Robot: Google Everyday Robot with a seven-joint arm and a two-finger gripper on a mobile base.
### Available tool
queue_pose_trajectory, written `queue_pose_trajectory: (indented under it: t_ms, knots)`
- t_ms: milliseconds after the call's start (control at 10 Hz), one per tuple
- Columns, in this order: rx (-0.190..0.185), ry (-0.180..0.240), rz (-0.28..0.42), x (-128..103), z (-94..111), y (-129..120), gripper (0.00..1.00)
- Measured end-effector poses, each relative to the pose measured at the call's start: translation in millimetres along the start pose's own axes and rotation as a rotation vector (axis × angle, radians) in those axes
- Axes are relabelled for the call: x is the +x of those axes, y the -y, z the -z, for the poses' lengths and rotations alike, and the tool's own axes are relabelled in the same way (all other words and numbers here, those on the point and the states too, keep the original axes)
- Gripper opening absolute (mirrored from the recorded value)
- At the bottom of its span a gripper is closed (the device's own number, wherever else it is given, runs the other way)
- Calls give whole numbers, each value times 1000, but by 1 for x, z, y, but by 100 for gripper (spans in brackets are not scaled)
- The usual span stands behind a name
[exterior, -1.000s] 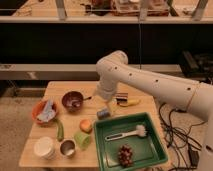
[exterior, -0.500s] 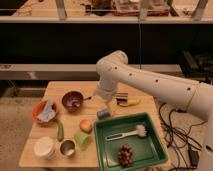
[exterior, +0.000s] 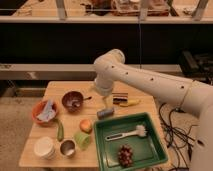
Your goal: Place sponge in metal cup
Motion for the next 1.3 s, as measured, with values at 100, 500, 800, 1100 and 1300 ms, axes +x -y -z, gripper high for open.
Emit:
queue_pose_trajectory:
  t_ms: [100, 500, 800, 1100, 1300]
  knots:
    - [11, 7, 9, 8, -7, 6, 80]
    - [-35, 45, -26, 33, -51, -6, 80]
    - [-67, 94, -83, 45, -76, -22, 80]
    - [-109, 112, -99, 40, -98, -36, 80]
    - [-117, 104, -104, 41, -108, -43, 80]
